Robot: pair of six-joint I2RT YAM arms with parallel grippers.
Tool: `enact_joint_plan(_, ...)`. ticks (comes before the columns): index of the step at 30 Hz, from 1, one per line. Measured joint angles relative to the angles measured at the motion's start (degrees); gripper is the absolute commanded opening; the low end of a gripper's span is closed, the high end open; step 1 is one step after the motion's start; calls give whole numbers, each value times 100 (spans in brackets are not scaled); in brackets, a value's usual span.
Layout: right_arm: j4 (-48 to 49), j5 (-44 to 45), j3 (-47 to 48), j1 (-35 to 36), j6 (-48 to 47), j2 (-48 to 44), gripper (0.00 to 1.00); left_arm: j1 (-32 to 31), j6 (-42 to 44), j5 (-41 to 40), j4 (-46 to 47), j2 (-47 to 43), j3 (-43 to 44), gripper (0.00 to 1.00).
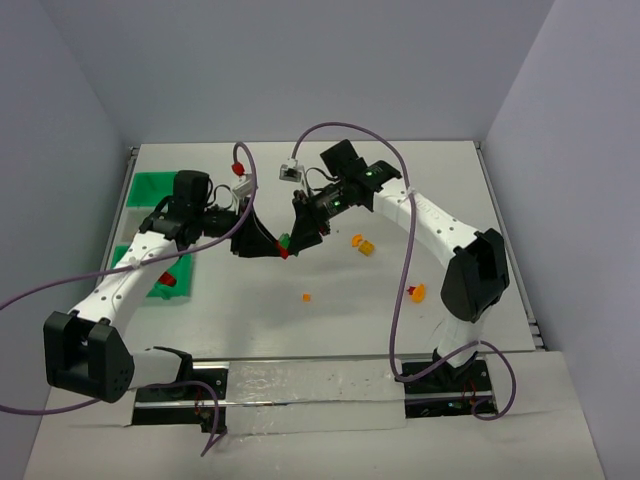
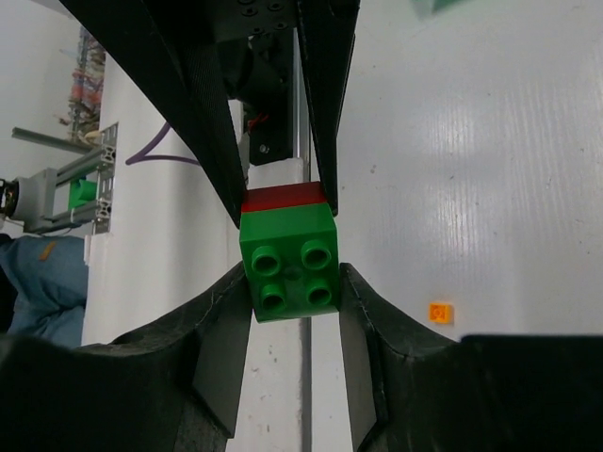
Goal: Sort the legos into containers by color
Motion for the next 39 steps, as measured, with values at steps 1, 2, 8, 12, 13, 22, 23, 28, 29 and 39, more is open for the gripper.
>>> enact_joint_plan(1, -42, -15, 28, 0, -23, 19, 4, 0, 3, -2, 0, -11, -10, 0)
enact_joint_plan(2, -73, -31, 46, 0, -38, 34, 0, -1, 6, -4, -3, -29, -25, 0)
enact_joint_plan(8, -157, -82, 71, 17, -87, 63, 0, -8, 256, -69, -95, -246, -173, 0)
enact_joint_plan(12, -185, -157, 168, -50, -33, 63, 0, -19, 579, -253, -309, -560, -423, 0)
enact_joint_plan(13, -183, -165, 219, -96, -20, 63, 0, -20, 649, -301, -381, -629, -492, 0)
enact_joint_plan(22, -90, 300, 438, -423, 116, 55, 0, 759, 1364, -989, -1228, -1021, -688, 0)
enact_joint_plan(23, -48, 486, 420, -428, 149, 50, 0, 998, 1465, -1161, -1367, -1041, -671, 0)
enact_joint_plan(28, 187, 1405, 203, -424, 362, -110, 0, 2483, 1807, -2730, -1897, -1083, -579, 0)
enact_joint_plan(29, 224, 1587, 172, -424, 402, -152, 0, 2752, 1838, -3093, -1925, -1098, -579, 0)
enact_joint_plan(39, 500, 2590, 71, -402, 562, -337, 0, 3835, 1911, -5238, -1899, -861, -500, 1)
